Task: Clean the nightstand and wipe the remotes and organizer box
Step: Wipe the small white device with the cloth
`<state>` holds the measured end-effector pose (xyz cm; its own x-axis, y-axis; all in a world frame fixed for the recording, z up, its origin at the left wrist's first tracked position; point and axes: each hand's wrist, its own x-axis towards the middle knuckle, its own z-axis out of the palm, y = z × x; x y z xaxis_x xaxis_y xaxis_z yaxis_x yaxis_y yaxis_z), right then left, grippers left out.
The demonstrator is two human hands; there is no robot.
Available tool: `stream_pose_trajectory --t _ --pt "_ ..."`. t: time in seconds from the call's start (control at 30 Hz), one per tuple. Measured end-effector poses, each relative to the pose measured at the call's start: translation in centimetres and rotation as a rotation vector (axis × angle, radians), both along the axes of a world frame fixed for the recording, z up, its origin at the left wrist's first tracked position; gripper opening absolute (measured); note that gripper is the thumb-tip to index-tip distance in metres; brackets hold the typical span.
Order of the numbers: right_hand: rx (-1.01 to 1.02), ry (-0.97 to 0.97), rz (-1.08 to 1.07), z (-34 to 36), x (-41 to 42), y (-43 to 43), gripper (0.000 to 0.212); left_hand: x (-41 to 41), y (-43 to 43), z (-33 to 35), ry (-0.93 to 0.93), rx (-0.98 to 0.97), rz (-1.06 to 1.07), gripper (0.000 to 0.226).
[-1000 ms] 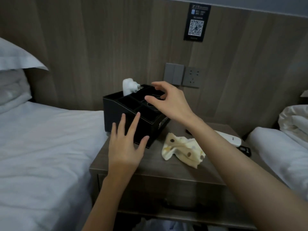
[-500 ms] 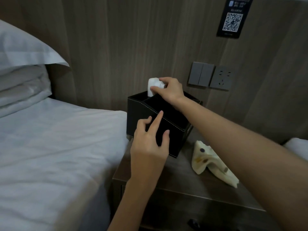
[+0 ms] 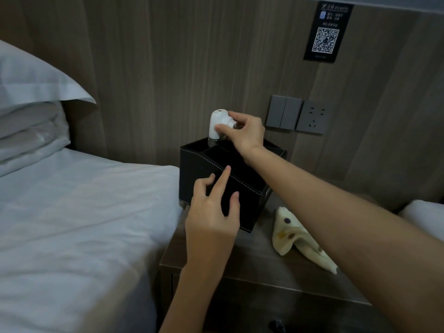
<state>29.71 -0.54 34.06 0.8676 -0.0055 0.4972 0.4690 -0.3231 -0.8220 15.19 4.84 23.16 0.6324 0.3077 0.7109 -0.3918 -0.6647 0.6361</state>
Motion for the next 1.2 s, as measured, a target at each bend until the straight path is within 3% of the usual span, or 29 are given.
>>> stream_pose_trajectory --t 0.17,0.37,0.6,0.73,0.87,1.0,1.2 --pt "0.219 -0.013 0.022 3.0 0.0 -0.2 0.055 0.1 0.0 0.1 0.014 -0.005 0.008 0.047" --pt "0.207 -0.004 0.133 4.1 -2.6 -3.4 0.056 -0.4 -0.2 1.0 0.062 -0.005 0.005 0.056" --pt "0.172 0.049 0.246 2.8 -10.1 -10.6 0.045 -2.7 -3.2 2.6 -0.014 -0.091 -0.124 0.059" --pt "0.152 0.133 0.314 1.2 -13.9 -14.2 0.037 -3.9 -5.2 2.6 -0.070 -0.219 -0.360 0.057" --pt "0.110 0.197 0.397 -0.8 -16.3 -17.0 0.040 -5.4 -6.7 3.4 0.046 -0.463 -0.673 0.067" --pt "0.088 0.220 0.426 -2.8 -17.5 -19.3 0.036 -6.0 -7.4 3.5 0.187 -0.385 -0.852 0.074" --pt "0.205 0.266 0.476 -5.0 -17.2 -20.5 0.033 -6.4 -7.2 3.0 0.320 -0.341 -0.906 0.088"
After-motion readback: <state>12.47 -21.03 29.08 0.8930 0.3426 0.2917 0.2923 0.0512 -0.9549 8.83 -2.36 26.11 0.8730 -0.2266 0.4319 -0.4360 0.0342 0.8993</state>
